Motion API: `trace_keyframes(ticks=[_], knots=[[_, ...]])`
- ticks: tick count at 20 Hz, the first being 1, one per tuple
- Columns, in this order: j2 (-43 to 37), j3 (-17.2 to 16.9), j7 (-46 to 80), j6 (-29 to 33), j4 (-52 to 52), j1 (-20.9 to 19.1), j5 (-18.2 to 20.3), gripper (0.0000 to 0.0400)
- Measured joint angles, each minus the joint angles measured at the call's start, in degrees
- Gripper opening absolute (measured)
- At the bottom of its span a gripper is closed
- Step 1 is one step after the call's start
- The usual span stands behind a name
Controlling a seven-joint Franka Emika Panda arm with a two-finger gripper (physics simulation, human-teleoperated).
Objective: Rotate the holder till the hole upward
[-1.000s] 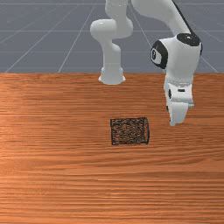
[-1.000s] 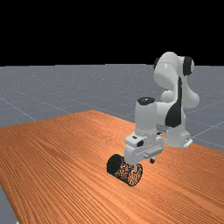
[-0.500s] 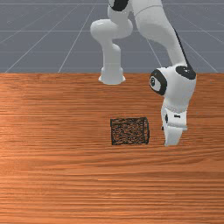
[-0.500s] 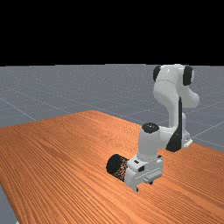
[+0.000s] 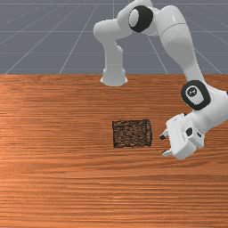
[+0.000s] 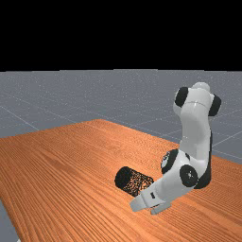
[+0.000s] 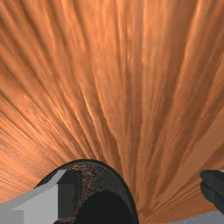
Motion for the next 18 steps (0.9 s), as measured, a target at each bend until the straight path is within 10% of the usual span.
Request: trace_keyframes(ticks=[1, 4, 5, 18], knots=[[-5.2, 1.8, 2.4, 7.5, -9.7, -0.2, 1.5, 0.04], [-0.3, -1.0, 1.9, -1.1, -1.6, 1.9, -1.5, 0.04], [-6.9, 1.7, 3.6, 9.6, -13.4, 0.6, 0.8, 0.04], [-11.3, 0.6, 2.2, 17.0, -22.4, -1.8, -0.6, 0.04]])
